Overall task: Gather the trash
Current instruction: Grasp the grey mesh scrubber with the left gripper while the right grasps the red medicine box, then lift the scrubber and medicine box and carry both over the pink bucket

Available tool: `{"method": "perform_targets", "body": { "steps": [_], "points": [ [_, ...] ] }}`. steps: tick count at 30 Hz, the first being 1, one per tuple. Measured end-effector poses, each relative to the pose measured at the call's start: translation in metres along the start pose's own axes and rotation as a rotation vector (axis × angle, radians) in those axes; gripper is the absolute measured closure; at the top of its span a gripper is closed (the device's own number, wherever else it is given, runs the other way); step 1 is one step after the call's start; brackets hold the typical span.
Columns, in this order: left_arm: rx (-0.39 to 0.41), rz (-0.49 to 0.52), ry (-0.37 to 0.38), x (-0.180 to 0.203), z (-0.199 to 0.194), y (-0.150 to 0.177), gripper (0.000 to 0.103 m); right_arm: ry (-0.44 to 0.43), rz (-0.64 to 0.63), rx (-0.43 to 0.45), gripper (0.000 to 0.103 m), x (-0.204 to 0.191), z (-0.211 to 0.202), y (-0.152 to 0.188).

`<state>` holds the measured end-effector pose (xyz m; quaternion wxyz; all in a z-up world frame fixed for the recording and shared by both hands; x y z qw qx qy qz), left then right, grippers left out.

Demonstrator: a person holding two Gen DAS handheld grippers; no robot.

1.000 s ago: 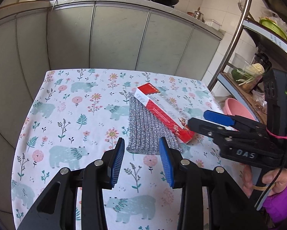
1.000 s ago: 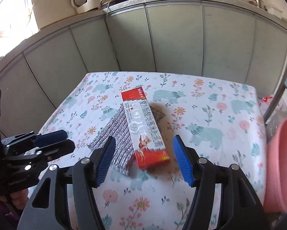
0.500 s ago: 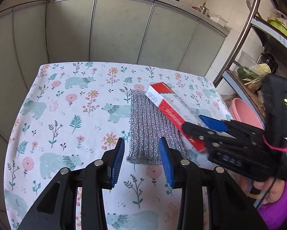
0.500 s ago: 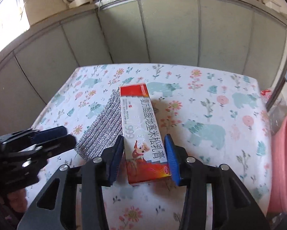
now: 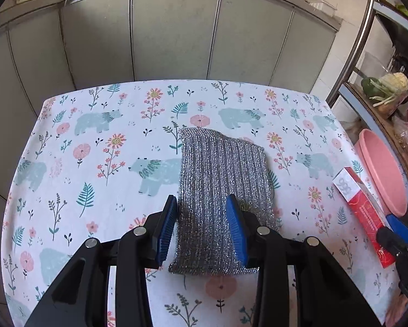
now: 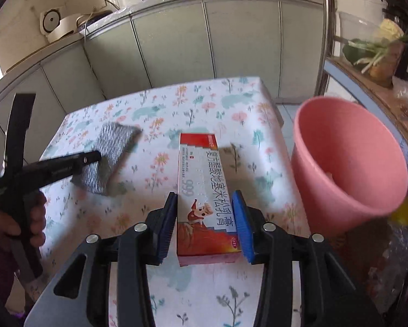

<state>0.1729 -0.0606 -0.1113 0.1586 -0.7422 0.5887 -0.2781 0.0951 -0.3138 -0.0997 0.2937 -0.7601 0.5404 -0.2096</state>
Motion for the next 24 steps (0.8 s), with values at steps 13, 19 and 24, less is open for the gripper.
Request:
{"method": "perform_targets", "body": {
  "steps": [13,19,24],
  "points": [
    [0.009,0.035,0.060,0.011,-0.034,0.010,0.093,-0.076,-0.009,-0.057,0.052,-0.004,0.005,0.026],
    [0.043,0.020,0.133,0.004,-0.080,0.004,0.093,-0.113,0.003,-0.034,0.051,0.004,-0.012,0.022],
    [0.056,0.028,0.166,0.001,-0.103,0.006,0.093,-0.104,0.015,-0.031,0.049,0.007,-0.014,0.010]
  ]
}}
Point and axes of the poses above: each gripper's, at about its wrist camera, not at the fingertips, and z roughly the way its jaws point, x to its right, y to its underside, the point moved 2 cm from there along z, roughly the way its jaws point, and after that the axes turned 13 degrees about -z, right-handed, at the moved point
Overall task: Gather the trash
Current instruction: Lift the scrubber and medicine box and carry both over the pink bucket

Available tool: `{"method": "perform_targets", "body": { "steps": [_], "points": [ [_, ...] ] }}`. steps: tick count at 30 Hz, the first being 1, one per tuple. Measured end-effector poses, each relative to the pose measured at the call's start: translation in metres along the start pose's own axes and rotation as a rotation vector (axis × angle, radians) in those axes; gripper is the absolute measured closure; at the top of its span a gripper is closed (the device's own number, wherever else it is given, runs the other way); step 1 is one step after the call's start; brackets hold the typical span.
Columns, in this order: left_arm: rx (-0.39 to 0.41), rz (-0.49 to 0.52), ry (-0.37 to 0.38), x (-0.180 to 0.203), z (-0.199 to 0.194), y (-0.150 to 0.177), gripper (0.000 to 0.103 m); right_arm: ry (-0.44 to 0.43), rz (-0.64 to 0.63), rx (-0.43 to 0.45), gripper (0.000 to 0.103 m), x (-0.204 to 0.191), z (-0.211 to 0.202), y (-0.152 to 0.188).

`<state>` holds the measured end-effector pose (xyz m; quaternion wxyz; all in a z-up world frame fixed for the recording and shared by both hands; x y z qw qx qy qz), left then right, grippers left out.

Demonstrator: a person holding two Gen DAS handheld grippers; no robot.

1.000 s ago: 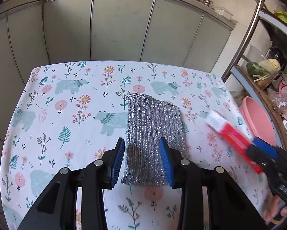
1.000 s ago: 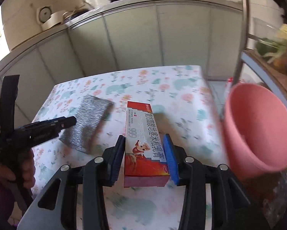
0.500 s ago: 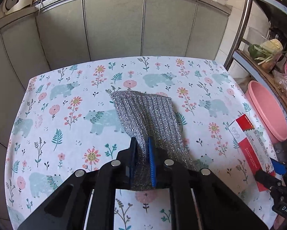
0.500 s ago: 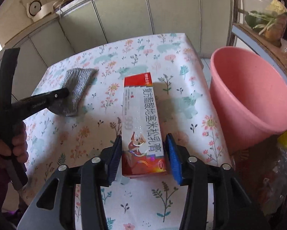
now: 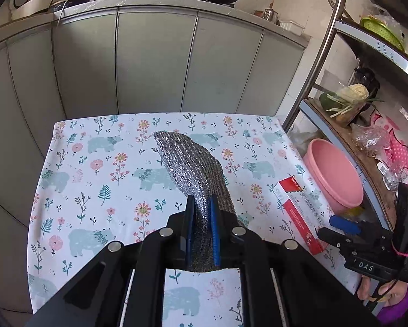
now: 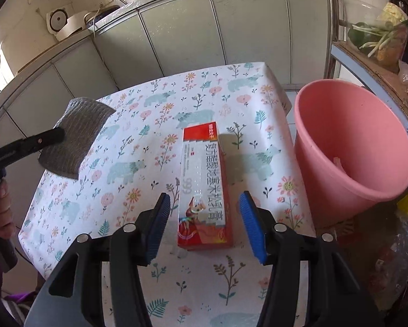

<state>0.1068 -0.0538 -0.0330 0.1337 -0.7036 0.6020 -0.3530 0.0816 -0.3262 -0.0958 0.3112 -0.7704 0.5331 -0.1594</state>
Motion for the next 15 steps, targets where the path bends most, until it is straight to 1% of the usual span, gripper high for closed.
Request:
{"method": "perform_targets", "body": {
  "steps": [5,10,15],
  "points": [
    [-0.003,0.027,0.013,0.003,-0.010,0.003,0.093,0.005,-0.017,-0.010,0.049,-0.006,0.006,-0.009],
    [-0.006,0.036,0.037,0.004,-0.014,0.003,0.093,0.027,-0.030,-0.024,0.048,-0.009,0.008,-0.013],
    [0.001,0.048,0.045,0.005,-0.017,0.002,0.093,0.039,-0.039,-0.044,0.048,-0.009,0.011,-0.016]
  ]
}}
Point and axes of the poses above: each gripper's, at about its wrist camera, not at the fingertips, and z roughly the way its jaws point, x to its right, y to its underside, the point moved 2 cm from there along z, roughly the way its jaws point, and after that the axes turned 13 degrees about -z, right-handed, at the moved point
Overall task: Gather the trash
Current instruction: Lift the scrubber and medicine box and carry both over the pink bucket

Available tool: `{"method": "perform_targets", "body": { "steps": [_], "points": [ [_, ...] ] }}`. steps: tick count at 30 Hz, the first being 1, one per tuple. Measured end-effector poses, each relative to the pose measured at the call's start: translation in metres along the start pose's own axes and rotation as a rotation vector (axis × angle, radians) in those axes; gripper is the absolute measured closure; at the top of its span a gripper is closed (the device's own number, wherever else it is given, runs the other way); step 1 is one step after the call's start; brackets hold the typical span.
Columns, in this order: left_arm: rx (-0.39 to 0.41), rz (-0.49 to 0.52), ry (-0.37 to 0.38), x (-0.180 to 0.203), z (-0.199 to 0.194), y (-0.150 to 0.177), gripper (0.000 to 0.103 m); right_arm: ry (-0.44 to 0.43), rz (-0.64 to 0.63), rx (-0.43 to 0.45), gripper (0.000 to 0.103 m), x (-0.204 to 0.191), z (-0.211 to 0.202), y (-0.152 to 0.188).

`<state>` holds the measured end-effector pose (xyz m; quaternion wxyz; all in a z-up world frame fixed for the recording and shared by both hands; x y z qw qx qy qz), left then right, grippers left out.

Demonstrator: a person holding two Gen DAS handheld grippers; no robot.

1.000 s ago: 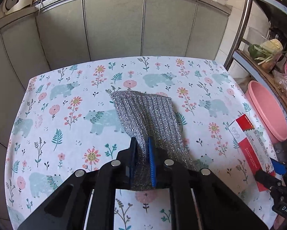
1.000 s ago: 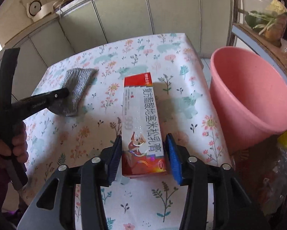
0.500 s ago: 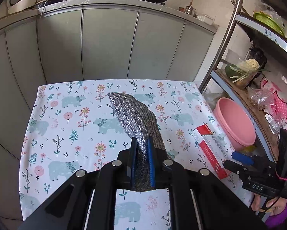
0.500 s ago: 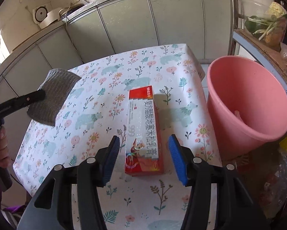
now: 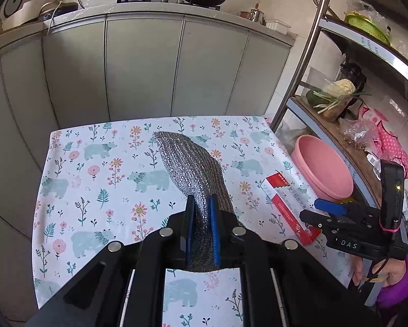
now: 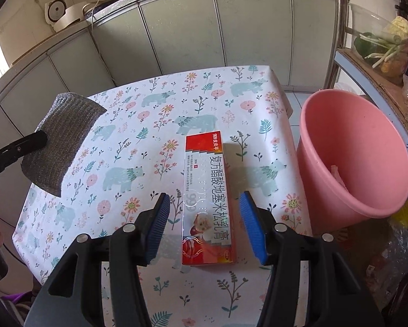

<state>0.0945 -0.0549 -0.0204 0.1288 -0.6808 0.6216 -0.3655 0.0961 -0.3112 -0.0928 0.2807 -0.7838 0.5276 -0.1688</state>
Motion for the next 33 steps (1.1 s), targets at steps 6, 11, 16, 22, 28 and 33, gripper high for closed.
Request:
{"method": "perform_targets", "body": {
  "steps": [6,11,16,22,28,33],
  "points": [
    [0.003,0.004,0.022,0.002,-0.002,-0.003,0.093,0.010,-0.025,-0.033,0.048,-0.009,0.007,-0.002],
    [-0.006,0.012,0.046,0.005,-0.001,0.000,0.093,0.046,-0.031,-0.074,0.048,-0.009,0.018,0.000],
    [-0.012,0.010,0.061,0.003,0.000,0.000,0.093,0.039,-0.001,-0.093,0.049,-0.004,0.026,0.010],
    [-0.016,0.014,0.075,0.006,0.001,0.001,0.093,-0.003,0.026,-0.035,0.061,-0.003,0.019,0.010],
    [-0.003,0.021,0.087,0.012,-0.002,-0.002,0.093,-0.020,0.028,0.067,0.061,-0.005,-0.006,0.000],
    [0.014,0.040,0.100,0.025,-0.004,-0.008,0.093,-0.037,0.050,0.133,0.061,0.000,-0.024,-0.006]
  ]
}}
Point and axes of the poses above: each gripper's, at about its wrist camera, not at the fingertips, and z roughly the way its jaws point, x to its right, y to its underside, the point moved 2 cm from there along z, roughly the way its jaws point, and after that the axes turned 13 degrees about -z, right-handed, at the moved point
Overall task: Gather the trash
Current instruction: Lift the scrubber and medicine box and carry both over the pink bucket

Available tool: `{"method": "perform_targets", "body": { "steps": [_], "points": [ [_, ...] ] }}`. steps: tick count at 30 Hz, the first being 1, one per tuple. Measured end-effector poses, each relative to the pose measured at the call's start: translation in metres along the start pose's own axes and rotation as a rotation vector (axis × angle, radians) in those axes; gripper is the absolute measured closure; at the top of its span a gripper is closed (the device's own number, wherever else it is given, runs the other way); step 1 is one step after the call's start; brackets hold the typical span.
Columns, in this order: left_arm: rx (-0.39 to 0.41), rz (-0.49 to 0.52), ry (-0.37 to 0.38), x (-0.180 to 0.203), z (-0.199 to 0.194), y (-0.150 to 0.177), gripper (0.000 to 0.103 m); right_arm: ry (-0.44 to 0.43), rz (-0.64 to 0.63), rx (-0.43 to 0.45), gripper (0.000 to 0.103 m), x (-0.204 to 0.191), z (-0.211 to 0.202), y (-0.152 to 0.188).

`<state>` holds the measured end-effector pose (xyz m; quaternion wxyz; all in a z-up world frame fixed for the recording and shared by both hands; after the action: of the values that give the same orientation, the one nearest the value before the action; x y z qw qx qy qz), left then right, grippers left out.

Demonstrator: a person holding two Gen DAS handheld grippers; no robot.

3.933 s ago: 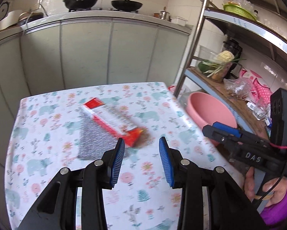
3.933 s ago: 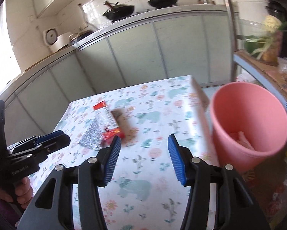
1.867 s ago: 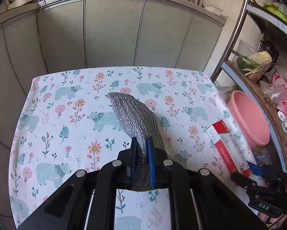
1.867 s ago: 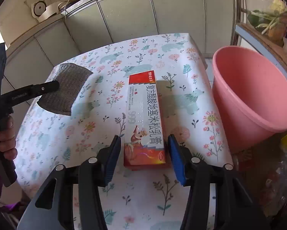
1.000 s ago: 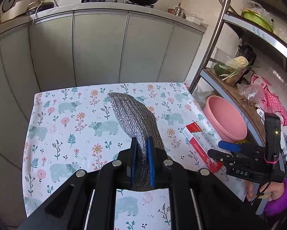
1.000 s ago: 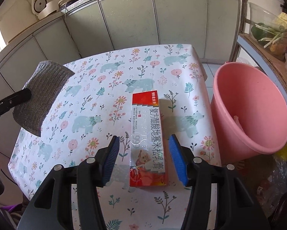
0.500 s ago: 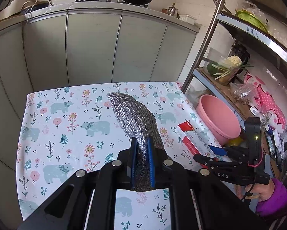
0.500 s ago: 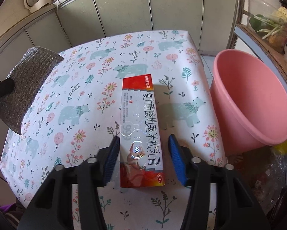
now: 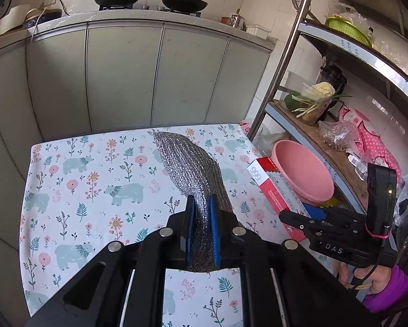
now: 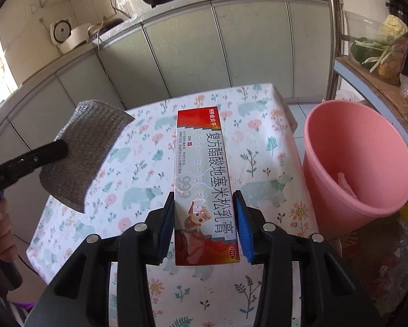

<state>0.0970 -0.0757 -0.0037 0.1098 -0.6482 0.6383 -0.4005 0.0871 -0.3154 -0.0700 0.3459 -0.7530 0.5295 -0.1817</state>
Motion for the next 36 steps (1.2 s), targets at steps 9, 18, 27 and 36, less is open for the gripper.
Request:
{"method": "perform_targets", "body": {
  "steps": [9,18,27,36],
  "points": [
    [0.052,0.074,0.050,0.046,0.003,-0.019,0.093,0.026,0.057,0.085,0.061,0.028,-0.023,-0.013],
    [0.073,0.159,0.123,0.102,0.019,-0.035,0.093,0.111,0.123,0.141,0.061,0.071,-0.043,-0.017],
    [0.057,0.220,0.188,0.155,0.049,-0.041,0.093,0.219,0.221,0.157,0.061,0.129,-0.062,-0.011],
    [0.015,0.263,0.228,0.198,0.098,-0.032,0.093,0.278,0.296,0.151,0.061,0.172,-0.050,-0.001]
  ]
}}
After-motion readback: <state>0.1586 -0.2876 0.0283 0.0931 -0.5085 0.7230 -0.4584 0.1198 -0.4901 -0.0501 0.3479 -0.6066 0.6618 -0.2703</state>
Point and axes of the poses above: each gripper's, at about its wrist camera, not at the fingertips, and z roughly the way its jaws point, x to its right, y to its underside, the point moved 2 cm from there along z, roughly the way its jaws point, and after that the axes turned 13 degrees about -z, right-handed, at the moved point
